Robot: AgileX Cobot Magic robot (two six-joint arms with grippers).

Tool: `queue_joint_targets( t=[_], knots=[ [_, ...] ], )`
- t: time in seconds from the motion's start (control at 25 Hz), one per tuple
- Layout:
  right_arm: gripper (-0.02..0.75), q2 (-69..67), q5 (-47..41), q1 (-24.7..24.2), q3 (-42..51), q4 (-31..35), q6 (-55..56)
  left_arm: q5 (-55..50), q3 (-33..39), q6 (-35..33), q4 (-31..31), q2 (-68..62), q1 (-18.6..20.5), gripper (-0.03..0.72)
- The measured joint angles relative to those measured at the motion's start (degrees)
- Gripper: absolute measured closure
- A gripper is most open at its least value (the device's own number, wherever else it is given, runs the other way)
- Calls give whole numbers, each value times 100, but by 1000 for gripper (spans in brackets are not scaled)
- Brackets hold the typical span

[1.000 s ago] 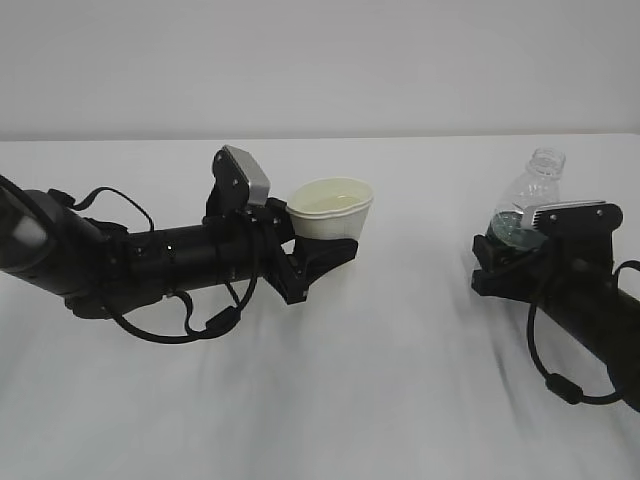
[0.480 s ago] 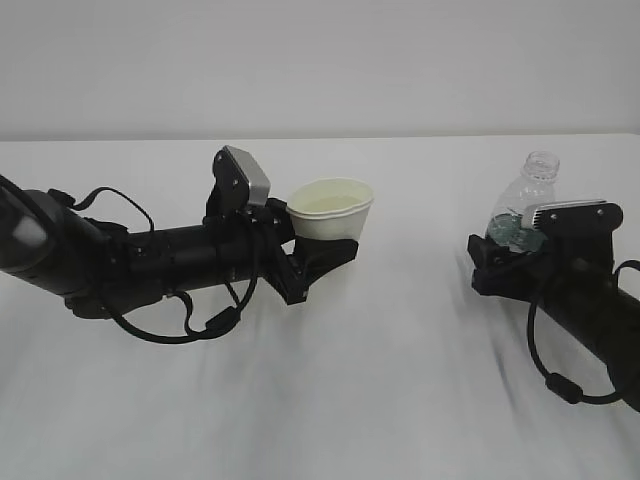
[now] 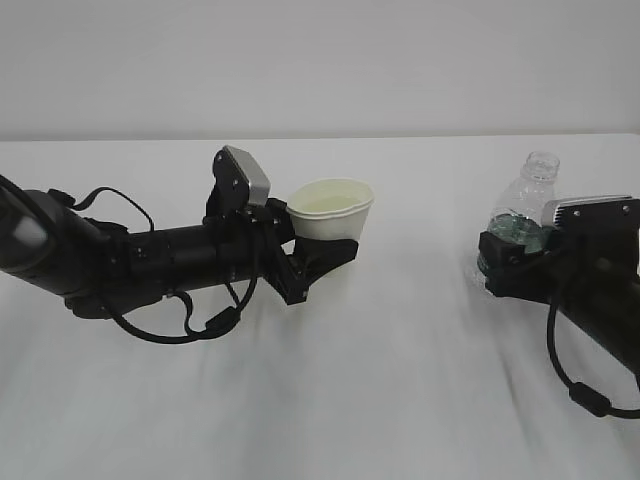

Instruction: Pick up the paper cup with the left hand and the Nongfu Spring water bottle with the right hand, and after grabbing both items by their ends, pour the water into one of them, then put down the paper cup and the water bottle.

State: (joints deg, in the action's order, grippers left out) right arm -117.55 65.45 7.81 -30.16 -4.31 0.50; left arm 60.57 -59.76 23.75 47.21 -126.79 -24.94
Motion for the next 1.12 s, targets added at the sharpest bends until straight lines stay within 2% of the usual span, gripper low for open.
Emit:
queue_joint_targets(
  t=[0.28,0.68,0.88,1.12],
  knots=[
    [124,533,11,0,599,0,0,11,0,0,0,0,0,251],
    [125,1999,11,0,1775,-131,0,23,0,0,-78,13,53,251],
    [127,2349,22,0,1909,-194,0,23,144,-8,-104,205,352,251],
    [127,2378,22,0,1909,-289,63,311,554,-8,-159,434,974,251]
  ],
)
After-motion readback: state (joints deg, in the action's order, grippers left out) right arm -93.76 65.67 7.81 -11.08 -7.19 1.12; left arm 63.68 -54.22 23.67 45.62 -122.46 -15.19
